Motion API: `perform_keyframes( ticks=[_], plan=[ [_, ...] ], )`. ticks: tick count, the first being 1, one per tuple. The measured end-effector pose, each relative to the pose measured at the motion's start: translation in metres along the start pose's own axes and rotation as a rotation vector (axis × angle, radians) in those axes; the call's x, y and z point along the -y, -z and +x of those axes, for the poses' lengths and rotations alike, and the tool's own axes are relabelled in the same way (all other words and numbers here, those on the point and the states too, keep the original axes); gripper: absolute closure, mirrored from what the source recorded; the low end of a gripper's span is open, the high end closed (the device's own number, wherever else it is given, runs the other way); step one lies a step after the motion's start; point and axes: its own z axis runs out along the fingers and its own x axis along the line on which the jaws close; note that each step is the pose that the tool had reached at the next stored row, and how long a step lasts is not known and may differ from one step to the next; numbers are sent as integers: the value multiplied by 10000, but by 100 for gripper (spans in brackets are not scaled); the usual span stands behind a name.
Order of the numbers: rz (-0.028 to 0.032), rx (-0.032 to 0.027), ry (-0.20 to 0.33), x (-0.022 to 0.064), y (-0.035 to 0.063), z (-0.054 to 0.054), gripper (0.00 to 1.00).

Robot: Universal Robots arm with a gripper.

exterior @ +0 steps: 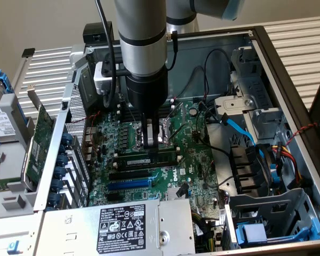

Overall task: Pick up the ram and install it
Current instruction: 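Insert the ram into the slot, then press down the ram until it locks into place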

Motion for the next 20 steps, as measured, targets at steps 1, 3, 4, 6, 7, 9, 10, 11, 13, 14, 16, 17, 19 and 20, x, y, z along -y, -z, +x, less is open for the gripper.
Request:
perform_keyframes(
  ticks=[1,3,4,6,7,9,10,11,13,14,16,17,19,20],
  plan=[
    [-1,0,0,-3,13,0,80],
    [-1,-1,1,-6,45,1,80],
    [0,1,1,-7,61,1,80],
    [-1,-1,0,-10,84,1,80],
    [0,1,-2,-15,86,1,80],
    [1,2,0,-24,90,2,80],
    [0,1,0,-28,93,2,80],
    [1,1,0,-29,94,2,80],
    [0,1,2,-30,95,2,80],
    [-1,-1,0,-32,96,2,80],
    [-1,-2,-1,-36,96,2,80],
    [-1,-1,1,-36,96,3,80],
    [0,-1,0,-39,96,3,80],
    [-1,-1,-1,-41,96,3,80]
  ],
)
